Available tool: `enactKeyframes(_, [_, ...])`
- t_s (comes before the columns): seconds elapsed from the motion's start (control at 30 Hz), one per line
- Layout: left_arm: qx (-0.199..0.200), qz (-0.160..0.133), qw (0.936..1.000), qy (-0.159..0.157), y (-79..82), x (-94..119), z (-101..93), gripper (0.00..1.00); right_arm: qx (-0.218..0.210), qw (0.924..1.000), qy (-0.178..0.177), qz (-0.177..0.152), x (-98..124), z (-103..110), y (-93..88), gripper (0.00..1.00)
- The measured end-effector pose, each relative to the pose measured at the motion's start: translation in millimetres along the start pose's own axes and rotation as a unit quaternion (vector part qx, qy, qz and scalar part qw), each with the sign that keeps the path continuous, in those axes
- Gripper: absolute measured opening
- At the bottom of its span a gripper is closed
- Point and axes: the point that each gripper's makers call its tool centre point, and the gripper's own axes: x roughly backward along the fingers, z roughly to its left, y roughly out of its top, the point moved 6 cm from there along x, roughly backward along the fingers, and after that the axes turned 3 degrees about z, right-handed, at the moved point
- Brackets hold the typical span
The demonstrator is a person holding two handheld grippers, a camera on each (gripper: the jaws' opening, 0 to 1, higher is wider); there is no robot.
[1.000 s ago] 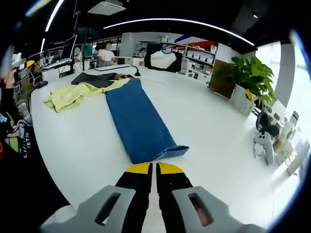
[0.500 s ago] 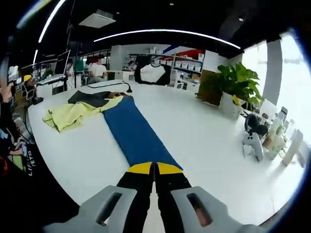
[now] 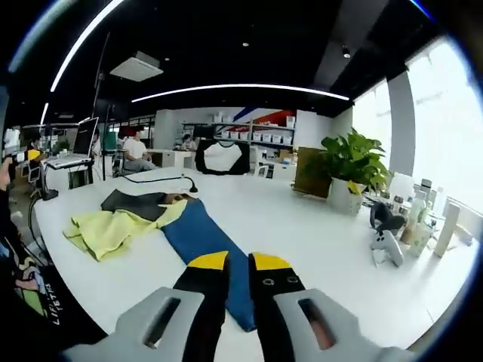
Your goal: Fold the garment on the visible template until the final outline fits inside the template.
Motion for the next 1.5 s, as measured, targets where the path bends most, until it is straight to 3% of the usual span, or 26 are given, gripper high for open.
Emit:
enactKeyframes(0.13, [0.000, 0.001, 1.0000, -0.001, -1.4, -1.3, -0.3, 0.98, -0.012, 0.9998, 0.001, -0.014, -7.6, 10.3, 11.2, 0.26])
enactKeyframes(0.23, [0.013, 0.001, 0.9998, -0.018, -3.0, -2.8, -2.8, 0.98, 0.022, 0.9997, -0.003, -0.004, -7.5, 22.8, 18.8, 0.35])
enactKeyframes(0.37, [0.012, 0.007, 0.9993, -0.035, -5.9, -6.6, -10.0, 0.98, 0.016, 0.9992, -0.007, -0.036, -2.9, 35.0, 38.6, 0.45])
enactKeyframes(0.47, [0.004, 0.009, 0.9991, -0.040, -6.3, -6.5, -14.4, 0.98, 0.020, 0.9979, -0.032, -0.054, 4.2, 39.0, 47.9, 0.53])
enactKeyframes(0.73, [0.010, -0.002, 0.9994, -0.033, -2.9, -4.9, -12.7, 0.98, 0.025, 0.9959, -0.043, -0.076, 29.0, 45.6, 52.7, 0.74])
enactKeyframes(0.83, [0.004, -0.003, 0.9994, -0.033, -1.5, -3.4, -15.6, 0.98, 0.044, 0.9938, -0.063, -0.080, 37.6, 40.0, 51.6, 0.88])
enactKeyframes(0.9, [0.002, -0.003, 0.9994, -0.035, -1.1, -4.1, -17.4, 0.98, 0.032, 0.9942, -0.076, -0.069, 40.3, 33.9, 46.0, 0.99])
enactKeyframes(1.03, [-0.001, -0.001, 0.9991, -0.043, -1.7, -6.6, -23.8, 0.99, -0.001, 0.9953, -0.058, -0.077, 44.1, 29.5, 45.0, 0.99])
enactKeyframes(1.23, [-0.005, -0.007, 0.9982, -0.059, -1.0, -9.9, -35.1, 0.99, 0.022, 0.9947, -0.075, -0.066, 50.2, 25.1, 43.3, 0.99])
enactKeyframes(1.5, [-0.008, -0.014, 0.9974, -0.071, -1.1, -11.5, -44.6, 0.99, 0.023, 0.9935, -0.076, -0.081, 59.1, 21.2, 44.9, 0.99])
